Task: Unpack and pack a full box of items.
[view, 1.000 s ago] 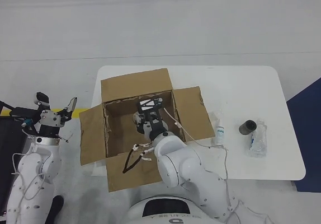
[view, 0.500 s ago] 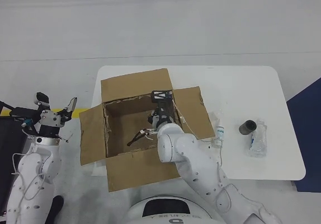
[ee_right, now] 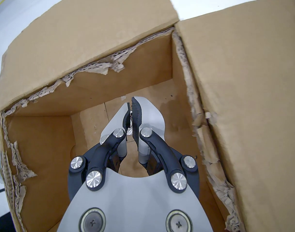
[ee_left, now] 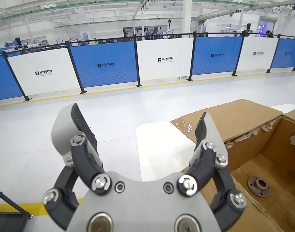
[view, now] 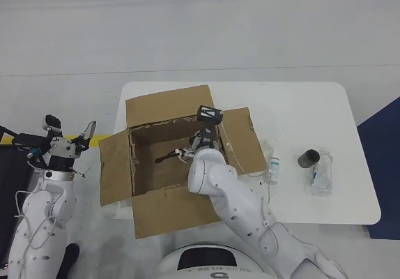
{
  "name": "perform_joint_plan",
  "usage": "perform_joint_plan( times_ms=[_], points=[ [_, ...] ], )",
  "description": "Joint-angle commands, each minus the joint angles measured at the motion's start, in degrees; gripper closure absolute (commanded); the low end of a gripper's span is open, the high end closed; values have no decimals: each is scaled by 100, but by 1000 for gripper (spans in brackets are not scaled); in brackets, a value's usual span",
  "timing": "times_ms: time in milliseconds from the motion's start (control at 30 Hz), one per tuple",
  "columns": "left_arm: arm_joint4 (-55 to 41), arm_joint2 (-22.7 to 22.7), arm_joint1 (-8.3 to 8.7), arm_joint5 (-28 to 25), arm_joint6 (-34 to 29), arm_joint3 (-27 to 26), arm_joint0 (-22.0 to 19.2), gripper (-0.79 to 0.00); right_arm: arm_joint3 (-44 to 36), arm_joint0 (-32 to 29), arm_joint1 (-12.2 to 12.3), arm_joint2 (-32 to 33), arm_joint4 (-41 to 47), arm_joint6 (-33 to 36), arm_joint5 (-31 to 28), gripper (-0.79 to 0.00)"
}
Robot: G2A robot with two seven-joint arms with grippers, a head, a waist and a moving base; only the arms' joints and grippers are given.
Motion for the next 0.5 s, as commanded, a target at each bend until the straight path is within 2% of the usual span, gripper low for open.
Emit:
perform_joint_plan(
  times_ms=[0, 167, 300, 467],
  points=[
    [0, 0, 0, 0, 0, 0, 0, -785, -37, -55, -10, 103, -45, -66, 224, 0],
    [0, 0, 0, 0, 0, 0, 0, -785, -4, -195, -103, 480, -245, -128, 351, 0],
    [0, 0, 0, 0, 0, 0, 0, -785, -35, -339, -273, 767, -363, -156, 351, 0],
    [0, 0, 0, 0, 0, 0, 0, -785, -78, -376, -437, 432, -623, -153, 351, 0]
  ],
)
